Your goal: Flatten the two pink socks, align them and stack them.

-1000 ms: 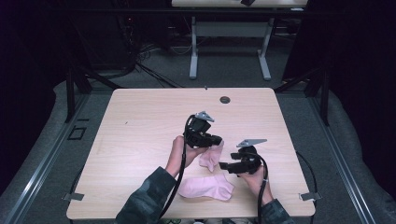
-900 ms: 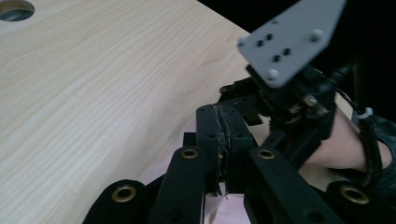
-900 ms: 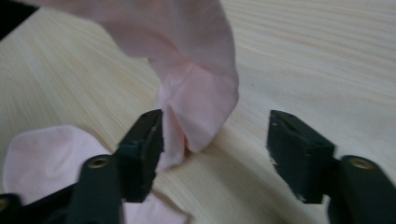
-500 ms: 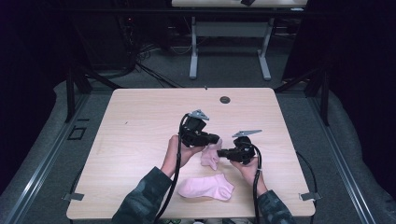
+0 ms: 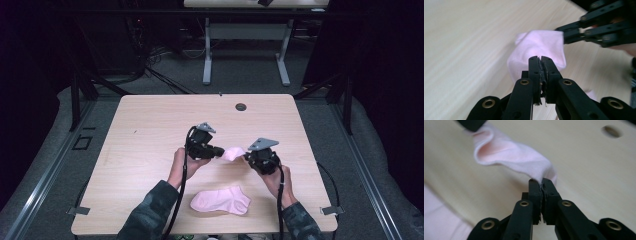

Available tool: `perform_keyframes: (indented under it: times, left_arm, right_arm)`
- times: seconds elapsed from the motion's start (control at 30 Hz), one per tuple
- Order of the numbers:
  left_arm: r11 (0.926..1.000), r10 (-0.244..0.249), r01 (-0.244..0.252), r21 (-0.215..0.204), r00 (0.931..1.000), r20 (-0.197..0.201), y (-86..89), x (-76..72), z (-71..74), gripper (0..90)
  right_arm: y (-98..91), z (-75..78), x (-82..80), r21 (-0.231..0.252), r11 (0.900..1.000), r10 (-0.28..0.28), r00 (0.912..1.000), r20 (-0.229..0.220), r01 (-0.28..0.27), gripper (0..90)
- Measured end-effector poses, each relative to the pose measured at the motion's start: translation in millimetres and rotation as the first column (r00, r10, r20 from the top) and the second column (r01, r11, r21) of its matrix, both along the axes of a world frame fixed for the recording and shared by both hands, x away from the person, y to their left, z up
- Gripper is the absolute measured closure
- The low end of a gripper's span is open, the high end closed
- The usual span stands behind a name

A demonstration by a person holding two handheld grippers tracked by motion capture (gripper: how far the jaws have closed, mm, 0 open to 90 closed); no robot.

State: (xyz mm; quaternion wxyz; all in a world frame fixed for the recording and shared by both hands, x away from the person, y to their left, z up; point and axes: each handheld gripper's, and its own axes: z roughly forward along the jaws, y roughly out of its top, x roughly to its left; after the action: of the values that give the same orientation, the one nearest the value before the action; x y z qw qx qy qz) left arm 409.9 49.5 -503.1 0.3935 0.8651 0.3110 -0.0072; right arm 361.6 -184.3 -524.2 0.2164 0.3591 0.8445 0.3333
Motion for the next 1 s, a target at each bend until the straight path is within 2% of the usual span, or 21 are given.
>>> perform_keyframes:
  times: [0.03,0.1,0.13,0.23,0.3,0.37,0.43,0.5,0.6,0.7,0.8,0.9,1.0]
  left_arm:
    - [0.9999,0.007,-0.007,0.016,0.9998,-0.020,5.0,-0.8,-10.9,86.1]
    - [0.9994,0.023,-0.022,0.027,0.9981,-0.056,15.5,-2.9,-25.2,81.8]
    - [0.9992,0.031,-0.030,0.025,0.9975,-0.064,19.1,-4.4,-27.9,79.4]
    - [0.9978,0.061,-0.059,0.028,0.9959,-0.067,32.4,-10.0,-30.0,64.3]
    - [0.9931,0.113,-0.112,0.036,0.9927,-0.041,42.1,-14.2,-27.2,53.3]
    - [0.9888,0.147,-0.145,0.036,0.9885,-0.038,47.4,-16.3,-25.2,47.3]
    - [0.9843,0.168,-0.166,0.059,0.9853,-0.029,46.9,-18.7,-24.8,44.3]
    - [0.9822,0.172,-0.169,0.082,0.9847,-0.029,43.7,-20.4,-27.1,43.5]
    - [0.9778,0.185,-0.181,0.106,0.9824,-0.028,38.2,-22.9,-32.0,42.6]
    - [0.9736,0.190,-0.185,0.133,0.9817,-0.020,32.6,-25.4,-36.7,44.1]
    - [0.9748,0.174,-0.167,0.148,0.9844,-0.029,28.3,-26.2,-39.9,50.2]
    - [0.9734,0.156,-0.150,0.173,0.9876,-0.020,23.0,-28.1,-41.4,54.9]
    - [0.9672,0.148,-0.145,0.209,0.9890,0.004,17.7,-30.5,-42.5,56.7]
  right_arm:
    - [3.3,-5.6,-1.9,-0.012,0.9996,0.027,0.9993,-0.026,-0.027,83.3]
    - [13.9,-22.4,-7.1,-0.024,0.9944,0.099,0.9875,-0.122,-0.103,74.2]
    - [17.1,-26.7,-9.3,-0.021,0.9920,0.120,0.9818,-0.148,-0.124,72.3]
    - [16.5,-27.9,-12.9,0.036,0.9879,0.155,0.9711,-0.182,-0.151,63.9]
    - [8.3,-21.7,-14.5,0.099,0.9831,0.169,0.9716,-0.165,-0.154,58.9]
    - [-2.0,-13.1,-14.4,0.136,0.9828,0.145,0.9782,-0.149,-0.125,56.0]
    - [-12.1,-5.5,-11.1,0.134,0.9882,0.091,0.9892,-0.115,-0.076,55.5]
    - [-20.3,-1.2,-3.9,0.114,0.9932,0.033,0.9934,-0.110,-0.020,55.7]
    - [-26.1,-4.5,9.5,0.089,0.9955,-0.020,0.9911,-0.132,0.032,55.9]
    - [-25.8,-14.1,20.2,0.058,0.9965,-0.049,0.9843,-0.170,0.060,57.2]
    - [-22.7,-22.5,27.7,0.049,0.9961,-0.063,0.9795,-0.191,0.074,59.7]
    - [-17.5,-26.8,31.4,0.021,0.9980,-0.054,0.9780,-0.202,0.060,62.3]
    - [-10.7,-28.8,31.0,0.001,0.9992,-0.040,0.9797,-0.196,0.041,63.6]
